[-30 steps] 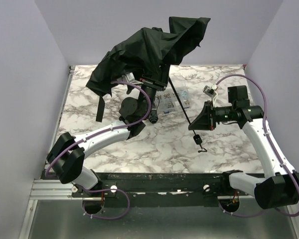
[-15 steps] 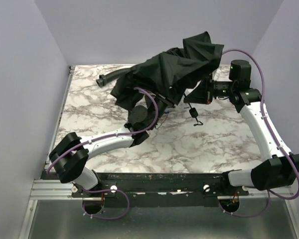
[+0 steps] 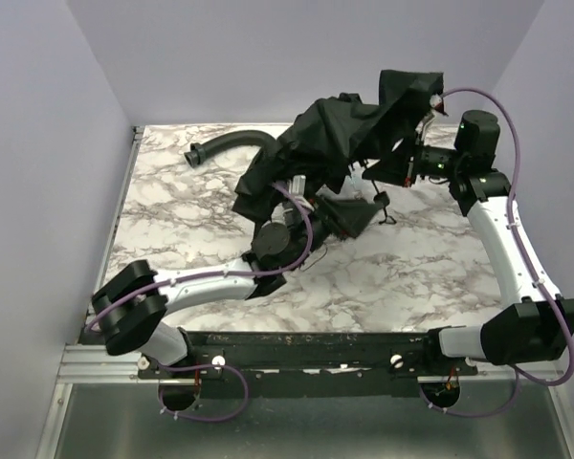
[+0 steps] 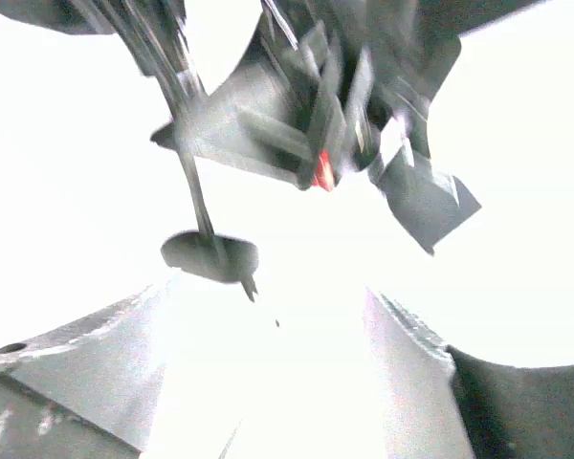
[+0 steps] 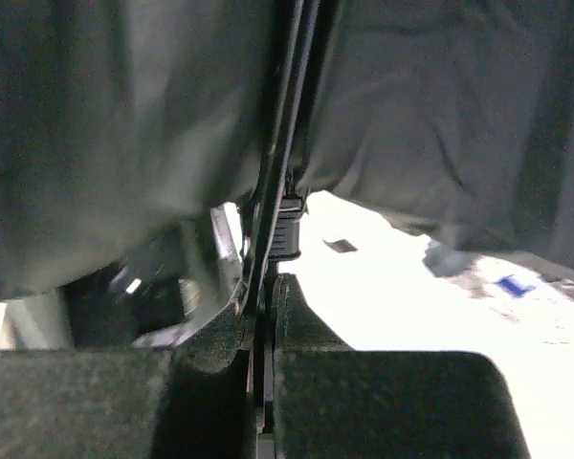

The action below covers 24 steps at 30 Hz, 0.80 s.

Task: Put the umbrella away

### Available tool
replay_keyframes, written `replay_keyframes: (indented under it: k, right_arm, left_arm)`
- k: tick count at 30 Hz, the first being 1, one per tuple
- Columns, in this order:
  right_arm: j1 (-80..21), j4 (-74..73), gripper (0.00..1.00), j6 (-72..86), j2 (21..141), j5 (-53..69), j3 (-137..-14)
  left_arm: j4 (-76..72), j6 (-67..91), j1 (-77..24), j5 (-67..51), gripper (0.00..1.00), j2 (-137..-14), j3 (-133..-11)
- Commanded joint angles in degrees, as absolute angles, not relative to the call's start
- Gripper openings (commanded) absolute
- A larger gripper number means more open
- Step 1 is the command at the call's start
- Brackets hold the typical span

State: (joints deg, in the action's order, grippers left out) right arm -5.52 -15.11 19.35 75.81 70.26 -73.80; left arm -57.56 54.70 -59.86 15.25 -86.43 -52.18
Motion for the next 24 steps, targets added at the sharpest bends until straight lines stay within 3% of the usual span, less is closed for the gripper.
replay_keyframes:
  k: [1,9,11,12,15,19,24]
  right_arm:
    - [-1.0,-11.3,0.0,17.1,77.4,62.1,-82.9]
    - [-0.5,-13.8,0.0,14.5,78.6,58.8,-87.6]
    - [-0.3,-16.0,0.0,12.5,78.6,58.2,-89.9]
    - [-0.3,-17.0,0.0,11.9,78.4,58.1,-91.0]
    - [2.9,-17.6,0.0,11.9,77.6,58.4,-92.5]
    - [5.9,-17.6,0.0,12.3,76.2,59.4,-92.7]
    - [8.1,-16.7,0.0,13.8,74.8,60.9,-92.6]
  left_arm:
    - [-50.4,47.3,-63.4,-4.4,0.8,-76.2,-45.3]
    - [-30.7,35.8,-63.6,-20.8,0.84,-58.1,-33.4]
    - [-21.3,32.5,-63.2,-18.9,0.87,-52.6,-32.1]
    - [-16.3,32.3,-62.0,-15.6,0.93,-50.1,-31.1]
    - [-11.9,40.2,-50.6,-16.5,0.95,-46.2,-25.2]
    - [-19.0,49.5,-35.5,-22.2,0.95,-51.6,-21.0]
    - [-17.8,48.5,-29.5,-20.7,0.89,-69.2,-32.5]
